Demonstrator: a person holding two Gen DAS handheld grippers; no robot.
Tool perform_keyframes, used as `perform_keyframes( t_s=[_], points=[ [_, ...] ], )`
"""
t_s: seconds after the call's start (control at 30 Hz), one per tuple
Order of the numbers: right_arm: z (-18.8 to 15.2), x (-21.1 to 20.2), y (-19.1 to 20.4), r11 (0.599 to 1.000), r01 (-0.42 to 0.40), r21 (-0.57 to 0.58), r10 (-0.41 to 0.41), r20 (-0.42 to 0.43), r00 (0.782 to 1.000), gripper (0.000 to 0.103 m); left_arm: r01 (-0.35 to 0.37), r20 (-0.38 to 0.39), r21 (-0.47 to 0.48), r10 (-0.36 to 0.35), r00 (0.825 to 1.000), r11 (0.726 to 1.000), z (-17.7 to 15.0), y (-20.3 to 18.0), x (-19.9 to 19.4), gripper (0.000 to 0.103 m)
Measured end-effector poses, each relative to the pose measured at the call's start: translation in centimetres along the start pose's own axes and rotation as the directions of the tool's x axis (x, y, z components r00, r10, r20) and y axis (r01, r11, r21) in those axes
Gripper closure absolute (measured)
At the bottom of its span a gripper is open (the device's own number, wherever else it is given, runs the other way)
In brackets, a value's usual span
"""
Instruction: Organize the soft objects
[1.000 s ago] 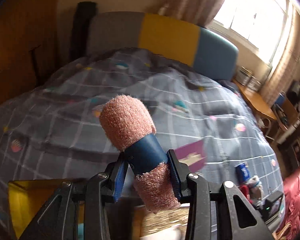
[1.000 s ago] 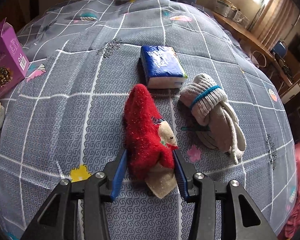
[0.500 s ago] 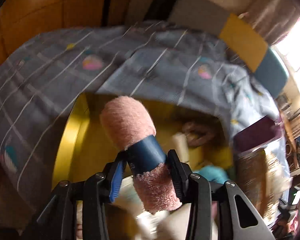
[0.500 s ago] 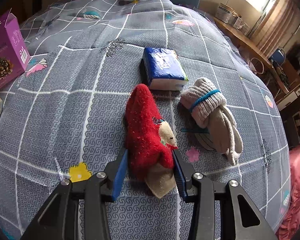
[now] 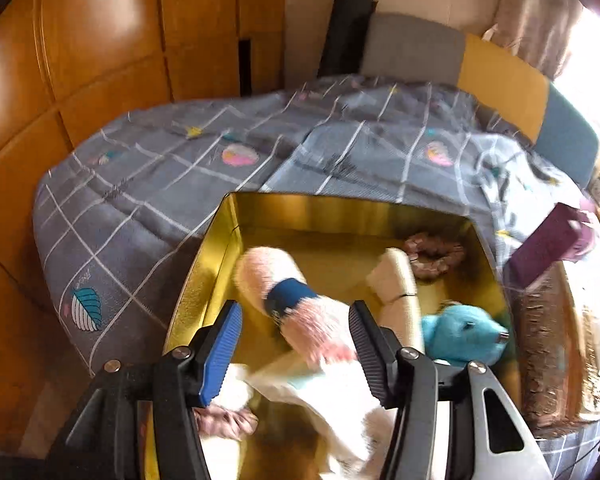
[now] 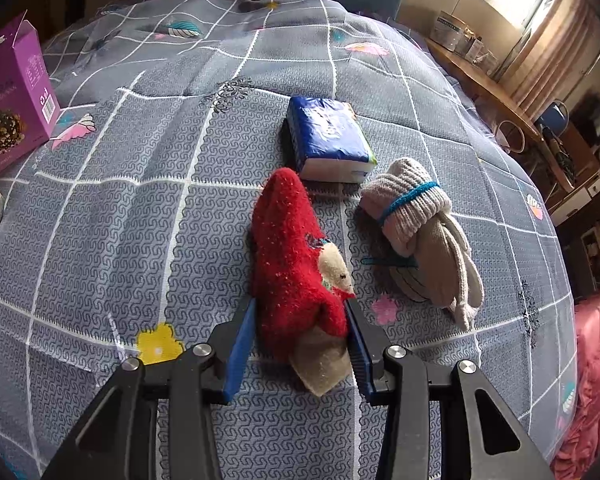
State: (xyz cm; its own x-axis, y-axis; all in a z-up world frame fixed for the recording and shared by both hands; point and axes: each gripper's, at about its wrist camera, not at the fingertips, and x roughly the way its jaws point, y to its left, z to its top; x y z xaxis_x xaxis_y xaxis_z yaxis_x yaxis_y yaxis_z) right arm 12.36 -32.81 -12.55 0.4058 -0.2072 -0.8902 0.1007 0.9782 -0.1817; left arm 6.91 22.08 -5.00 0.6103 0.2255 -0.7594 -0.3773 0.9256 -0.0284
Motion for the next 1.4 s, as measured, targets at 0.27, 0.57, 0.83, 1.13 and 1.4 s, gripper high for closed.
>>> perform_keyframes(
  t_s=[0.27, 0.57, 0.83, 1.13, 1.4],
  points=[
    [0.3, 0.0, -0.1, 1.0, 0.002, -0.006, -0.002, 0.001, 1.0, 0.059, 0.103, 0.071, 0.136, -0.113, 0.991, 0.985, -2.6, -5.0, -4.5, 0.047],
    [0.3, -0.1, -0.1, 1.0, 0.002, -0.008, -0.002, 0.002, 1.0, 0.061, 0.139, 0.083, 0.236, -0.162, 0.983, 0.962, -4.6, -7.9, -7.3, 0.047],
    [0.3, 0.0, -0.1, 1.0, 0.007, -0.01, -0.007, 0.003, 1.0, 0.061, 0.16, 0.078, 0.26, -0.186, 0.979, 0.952, -5.8, -8.6, -8.1, 0.047],
    [0.3, -0.3, -0.2, 1.0, 0.001, -0.004, -0.001, 0.01, 1.0, 0.069, 0.19, 0.049, 0.315, -0.216, 0.975, 0.93, -6.9, -10.4, -8.4, 0.047],
    [0.3, -0.3, 0.1, 1.0, -0.001, -0.018, 0.002, 0.013, 1.0, 0.075, 0.195, 0.045, 0.337, -0.223, 0.974, 0.921, -7.3, -11.4, -8.5, 0.047]
  ],
)
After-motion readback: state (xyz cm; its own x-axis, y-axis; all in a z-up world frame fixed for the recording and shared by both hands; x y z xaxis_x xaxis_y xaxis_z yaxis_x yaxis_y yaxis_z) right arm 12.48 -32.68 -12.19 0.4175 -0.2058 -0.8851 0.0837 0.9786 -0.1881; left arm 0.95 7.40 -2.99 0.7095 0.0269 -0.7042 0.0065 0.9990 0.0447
